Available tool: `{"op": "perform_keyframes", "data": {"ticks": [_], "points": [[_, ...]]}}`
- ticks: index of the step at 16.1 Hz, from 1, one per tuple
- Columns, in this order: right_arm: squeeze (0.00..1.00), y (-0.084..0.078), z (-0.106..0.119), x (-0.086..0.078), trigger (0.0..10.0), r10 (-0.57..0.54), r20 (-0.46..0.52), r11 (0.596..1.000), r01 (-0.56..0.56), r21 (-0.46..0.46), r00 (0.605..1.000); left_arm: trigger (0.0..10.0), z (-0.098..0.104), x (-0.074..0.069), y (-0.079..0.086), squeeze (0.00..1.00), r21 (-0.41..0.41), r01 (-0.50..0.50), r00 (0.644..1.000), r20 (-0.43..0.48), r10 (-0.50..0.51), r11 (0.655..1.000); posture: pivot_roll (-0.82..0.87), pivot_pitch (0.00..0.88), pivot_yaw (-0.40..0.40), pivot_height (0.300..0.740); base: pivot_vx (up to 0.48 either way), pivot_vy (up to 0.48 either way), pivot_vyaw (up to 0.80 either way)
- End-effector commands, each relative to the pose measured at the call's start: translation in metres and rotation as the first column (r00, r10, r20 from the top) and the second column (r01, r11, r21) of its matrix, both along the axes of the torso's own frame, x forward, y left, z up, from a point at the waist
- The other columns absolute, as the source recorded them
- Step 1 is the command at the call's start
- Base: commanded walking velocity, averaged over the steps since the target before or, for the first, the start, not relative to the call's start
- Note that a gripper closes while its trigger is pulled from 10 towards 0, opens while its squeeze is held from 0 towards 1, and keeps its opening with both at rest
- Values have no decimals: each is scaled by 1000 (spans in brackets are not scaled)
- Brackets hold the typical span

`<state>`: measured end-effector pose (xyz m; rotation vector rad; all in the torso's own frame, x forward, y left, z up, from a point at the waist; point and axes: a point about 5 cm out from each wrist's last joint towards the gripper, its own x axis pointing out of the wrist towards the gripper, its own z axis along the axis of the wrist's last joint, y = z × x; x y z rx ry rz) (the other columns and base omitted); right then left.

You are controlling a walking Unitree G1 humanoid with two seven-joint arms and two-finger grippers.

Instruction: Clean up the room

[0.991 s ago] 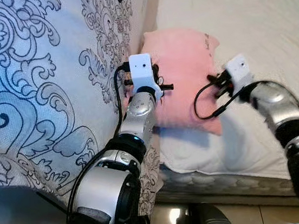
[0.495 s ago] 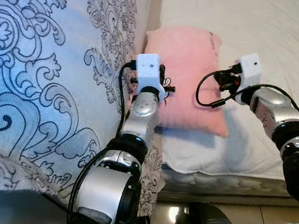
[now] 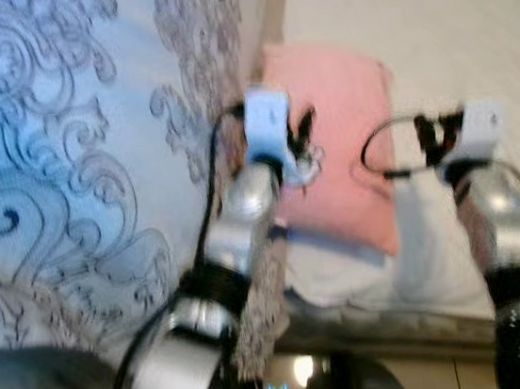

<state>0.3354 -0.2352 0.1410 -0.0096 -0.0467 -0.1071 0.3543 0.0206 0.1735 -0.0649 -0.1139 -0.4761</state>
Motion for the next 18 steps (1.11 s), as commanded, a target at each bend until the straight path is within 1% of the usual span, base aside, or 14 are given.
{"op": "perform_keyframes", "data": {"ticks": [1, 2, 3, 4, 6, 7, 10, 11, 12, 13, 14, 15, 16, 18], "points": [[1000, 6, 4, -17, 10000, -60, 82, 998, 62, -24, 995, 10000, 8, -5, 17, 1000, 0, -10, 997, 75, 10, 1000, -111, 69, 24, 727, 0, 0, 0], [1000, 14, 3, -28, 10000, -64, 138, 997, 71, -43, 988, 10000, 7, -9, 38, 1000, 1, -45, 993, 112, 45, 999, -104, 47, 28, 727, 0, 0, 0], [1000, 21, 2, -37, 10000, -58, 171, 997, 67, -48, 984, 10000, 5, -15, 55, 1000, -29, -84, 989, 124, 87, 996, -99, 27, 31, 727, 0, 0, 0], [1000, 27, 4, -47, 10000, -37, 212, 995, 56, -88, 977, 10000, -4, -21, 76, 1000, -24, -160, 981, 106, 161, 987, -83, 8, 29, 727, 0, 0, 0], [1000, 27, -3, -58, 10000, -50, 202, 997, 61, -51, 978, 10000, -12, -37, 98, 1000, 28, -188, 971, 154, 182, 982, -66, 0, 28, 727, 0, 0, 0], [1000, 27, -4, -61, 10000, -58, 194, 997, 67, -40, 979, 10000, -13, -42, 102, 1000, 43, -185, 969, 172, 175, 982, -66, 0, 28, 727, 0, 0, 0], [1000, 30, -13, -64, 10000, -74, 159, 997, 72, 19, 984, 10000, -28, -56, 114, 1000, 49, -193, 976, 111, 186, 980, -54, 0, 21, 727, 0, 0, 0], [1000, 28, -17, -61, 10000, -85, 140, 995, 76, 65, 986, 10000, -45, -56, 123, 1000, -14, -271, 963, -10, 271, 962, -53, 0, 16, 727, 0, 0, 0], [1000, 27, -18, -61, 10000, -88, 133, 994, 78, 78, 987, 10000, -48, -55, 125, 1000, -43, -298, 954, -51, 296, 954, -53, 0, 16, 727, 0, 0, 0], [1000, 27, -20, -61, 10000, -80, 125, 994, 71, 79, 989, 10000, -52, -55, 127, 1000, -38, -313, 948, -72, 310, 949, -55, 0, 14, 727, 0, 0, 0], [1000, 38, -25, -58, 10000, 47, 83, 997, -53, 62, 995, 10000, -59, -58, 131, 1000, -6, -330, 941, -87, 328, 944, -61, 0, 11, 727, 0, 0, 0], [1000, 40, -25, -58, 10000, 70, 83, 996, -75, 55, 994, 10000, -60, -59, 131, 1000, 0, -334, 939, -88, 333, 943, -62, 0, 13, 727, 0, 0, 0], [1000, 42, -27, -54, 10000, 97, 59, 995, -99, 34, 994, 10000, -61, -60, 129, 82, 20, -295, 951, -86, 296, 955, -65, 0, 15, 727, 0, 0, 0], [1000, 42, -27, -54, 10000, 97, 59, 995, -99, 34, 994, 10000, -61, -60, 129, 82, 20, -295, 951, -86, 296, 955, -65, 0, 15, 727, 0, 0, 0]]}}
